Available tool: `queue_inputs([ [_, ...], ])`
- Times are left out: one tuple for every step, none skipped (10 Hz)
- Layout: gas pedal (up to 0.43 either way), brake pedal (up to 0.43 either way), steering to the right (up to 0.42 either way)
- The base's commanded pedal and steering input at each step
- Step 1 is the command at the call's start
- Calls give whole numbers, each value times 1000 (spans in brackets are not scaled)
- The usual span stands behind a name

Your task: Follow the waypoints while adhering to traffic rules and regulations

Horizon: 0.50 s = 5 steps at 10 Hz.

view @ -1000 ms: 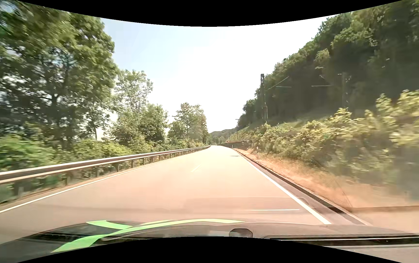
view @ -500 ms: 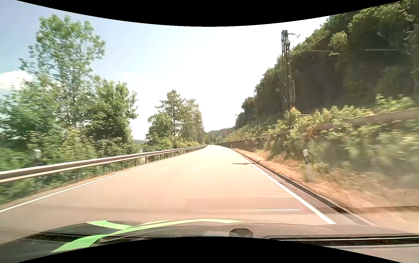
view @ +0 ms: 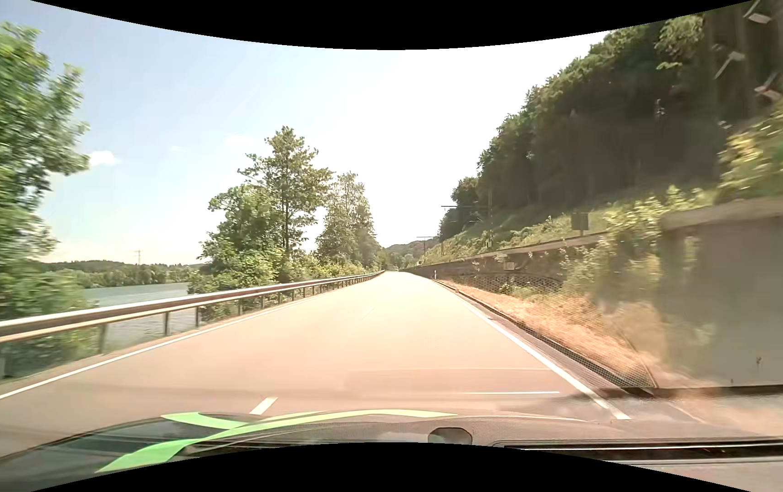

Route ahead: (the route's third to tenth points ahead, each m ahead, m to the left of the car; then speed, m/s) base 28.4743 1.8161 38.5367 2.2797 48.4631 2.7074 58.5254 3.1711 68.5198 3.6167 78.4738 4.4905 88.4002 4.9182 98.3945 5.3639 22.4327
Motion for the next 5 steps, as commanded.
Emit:
queue_inputs([
  [157, 0, -1],
  [157, 0, -1],
  [157, 0, -1],
  [157, 0, -1],
  [169, 0, -1],
])
